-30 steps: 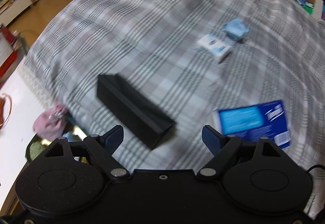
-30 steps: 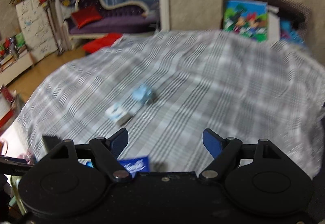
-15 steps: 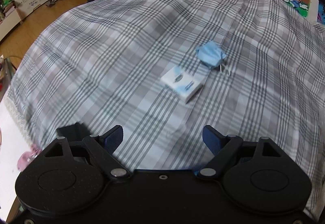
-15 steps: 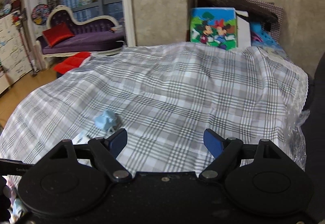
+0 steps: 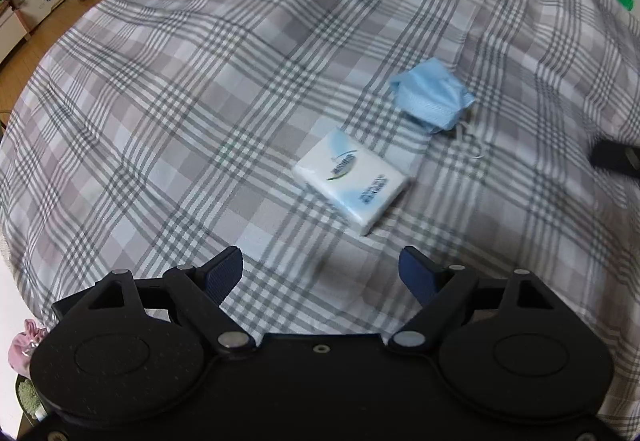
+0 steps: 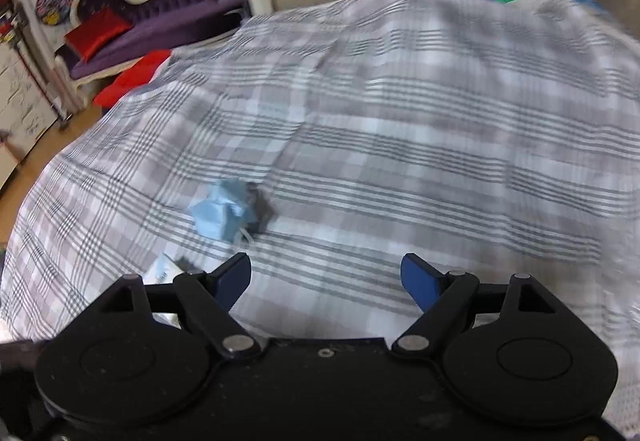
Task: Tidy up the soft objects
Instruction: 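Grasp the second white tissue pack with left tool while right tool grasps the blue mask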
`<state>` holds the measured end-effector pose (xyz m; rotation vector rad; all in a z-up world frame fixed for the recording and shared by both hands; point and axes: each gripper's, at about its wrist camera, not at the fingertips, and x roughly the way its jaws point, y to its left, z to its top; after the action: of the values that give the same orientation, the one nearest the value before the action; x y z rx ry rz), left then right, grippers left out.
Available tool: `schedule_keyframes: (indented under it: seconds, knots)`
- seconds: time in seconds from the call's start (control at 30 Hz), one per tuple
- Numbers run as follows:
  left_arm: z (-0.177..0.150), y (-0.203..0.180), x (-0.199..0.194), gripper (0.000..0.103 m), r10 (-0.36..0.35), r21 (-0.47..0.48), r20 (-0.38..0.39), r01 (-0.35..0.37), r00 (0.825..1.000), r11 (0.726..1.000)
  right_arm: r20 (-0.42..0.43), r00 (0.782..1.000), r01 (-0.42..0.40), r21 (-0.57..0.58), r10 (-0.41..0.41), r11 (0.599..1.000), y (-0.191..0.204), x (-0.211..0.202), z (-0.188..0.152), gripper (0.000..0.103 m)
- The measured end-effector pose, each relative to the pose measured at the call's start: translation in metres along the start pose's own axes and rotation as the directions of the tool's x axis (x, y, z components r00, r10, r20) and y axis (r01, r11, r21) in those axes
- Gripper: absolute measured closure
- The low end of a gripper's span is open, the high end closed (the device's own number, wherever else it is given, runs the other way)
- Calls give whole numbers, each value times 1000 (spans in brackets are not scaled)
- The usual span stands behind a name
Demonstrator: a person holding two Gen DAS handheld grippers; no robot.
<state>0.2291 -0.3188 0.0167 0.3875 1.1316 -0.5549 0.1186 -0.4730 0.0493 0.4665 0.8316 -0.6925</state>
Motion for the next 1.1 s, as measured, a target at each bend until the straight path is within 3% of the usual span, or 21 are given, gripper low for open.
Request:
schedule_keyframes:
  seconds: [0.3, 0.6, 0.67, 0.7, 0.73, 0.9, 1.1]
  knots:
    - [7, 29, 20, 22, -2, -23, -30, 1, 1000, 1000, -82, 996, -41, -40, 38, 998, 49, 94, 38, 21]
    - [9, 42, 29, 22, -31, -17, -36, 31, 999, 999, -80, 997, -4, -99, -4, 995, 91, 143, 42, 22]
    - [9, 44, 29, 22, -42, -19, -33, 41, 999, 999, -117, 993, -20, -89, 9, 996, 91, 149, 41, 41]
    - [9, 45, 29, 22, -44, -20, -33, 44, 998, 999, -139, 990, -22, -84, 10, 996, 90, 151, 40, 59]
    - [9, 46, 29, 22, -45, -21, -30, 45, 999, 999, -153, 988, -14, -79, 2, 997, 89, 152, 39, 70]
    - [8, 45, 23, 22, -47, -9, -1, 47, 999, 999, -141, 990, -16, -17, 14, 1000, 72, 128, 30, 78]
    - [15, 32, 15, 22, -57, 18, 64, 56, 996, 998, -113, 991, 75, -5, -75, 997, 47, 84, 26, 78]
